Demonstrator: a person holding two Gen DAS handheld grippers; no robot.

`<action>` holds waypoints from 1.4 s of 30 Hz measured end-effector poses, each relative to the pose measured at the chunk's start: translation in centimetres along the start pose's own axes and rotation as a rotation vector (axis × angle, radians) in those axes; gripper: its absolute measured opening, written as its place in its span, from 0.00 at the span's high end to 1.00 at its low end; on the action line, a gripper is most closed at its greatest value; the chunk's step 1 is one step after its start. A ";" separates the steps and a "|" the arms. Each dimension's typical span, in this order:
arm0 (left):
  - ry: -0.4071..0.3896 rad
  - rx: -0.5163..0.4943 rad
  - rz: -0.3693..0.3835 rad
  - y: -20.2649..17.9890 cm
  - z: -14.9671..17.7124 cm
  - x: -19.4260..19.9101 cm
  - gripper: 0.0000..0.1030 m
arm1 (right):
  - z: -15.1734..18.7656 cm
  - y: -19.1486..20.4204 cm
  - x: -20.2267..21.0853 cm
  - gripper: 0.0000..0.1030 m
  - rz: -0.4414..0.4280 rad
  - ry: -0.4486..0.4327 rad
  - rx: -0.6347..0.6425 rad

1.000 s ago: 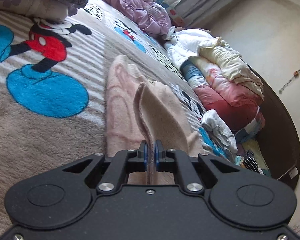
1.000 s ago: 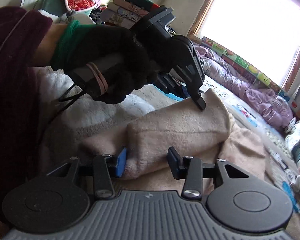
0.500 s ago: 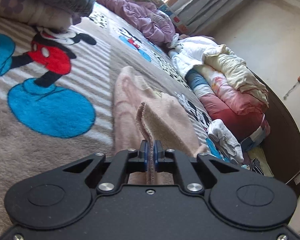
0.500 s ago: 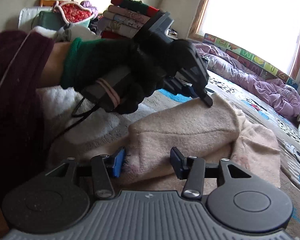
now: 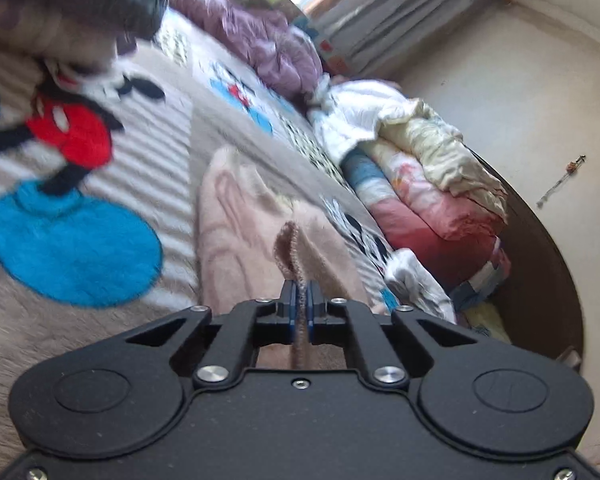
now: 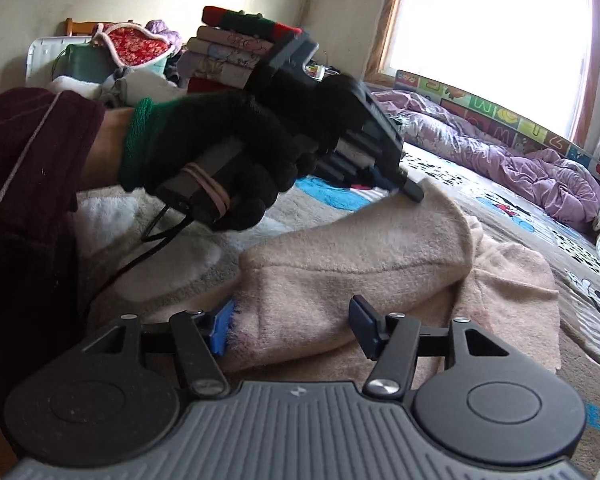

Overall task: Fold clothes
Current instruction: 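Pinch the sweater edge with the left gripper and lift it, then fold the pinched edge over the sweater and open the left gripper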

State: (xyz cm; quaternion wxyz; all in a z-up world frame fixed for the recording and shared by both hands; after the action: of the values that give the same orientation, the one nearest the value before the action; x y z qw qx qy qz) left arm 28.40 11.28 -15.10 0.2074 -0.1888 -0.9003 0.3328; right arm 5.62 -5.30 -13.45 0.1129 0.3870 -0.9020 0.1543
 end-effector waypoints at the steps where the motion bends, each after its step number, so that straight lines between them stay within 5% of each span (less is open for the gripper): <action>1: 0.006 -0.012 -0.016 0.1 0.1 -0.1 0.98 | 0.1 0.1 -0.1 0.43 -0.012 0.010 0.002; 8: 0.049 -0.098 -0.128 0.5 0.9 -1.1 0.97 | 0.2 -0.7 -0.2 0.42 -0.044 0.046 -0.042; 14: 0.023 -0.201 -0.184 -0.5 0.3 -0.4 0.85 | 0.0 -0.6 -0.2 0.42 -0.043 0.046 -0.032; 19: -0.064 -0.325 -0.095 -3.3 -1.2 2.7 0.82 | -0.3 -0.2 0.7 0.42 -0.042 0.022 -0.011; 24: 0.099 -0.607 0.096 -7.6 2.1 1.5 0.82 | -1.0 -0.4 1.4 0.42 -0.046 -0.032 -0.031; 28: 0.189 -0.752 0.137 -9.2 5.2 -1.0 0.82 | -1.1 -0.4 0.8 0.42 -0.037 -0.066 -0.054; 30: 0.219 -0.814 0.092 -9.0 6.3 -2.3 0.81 | -1.1 -0.3 0.4 0.42 -0.046 -0.066 -0.056; 34: 0.231 -0.800 -0.005 -7.5 7.0 -4.5 0.74 | -0.5 -0.2 -0.7 0.41 -0.070 -0.011 -0.066; 42: 0.247 -0.640 0.010 -5.8 5.5 -5.4 0.70 | -0.3 -0.9 -1.3 0.40 -0.095 0.034 -0.104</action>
State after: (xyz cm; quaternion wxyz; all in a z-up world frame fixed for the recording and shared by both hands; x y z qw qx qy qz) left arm 29.09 1.77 -16.32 0.2434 -0.2874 -0.9263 0.0093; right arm 7.15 -4.96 -13.44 0.1554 0.4205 -0.8873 0.1084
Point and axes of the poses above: each gripper's, at about its wrist camera, not at the fingertips, and x roughly against the way its jaws point, y to its left, z to its underside, the point moved 1 cm from there along -x, roughly the way its jaws point, and after that the axes turned 10 degrees about -y, right-handed, at the moved point
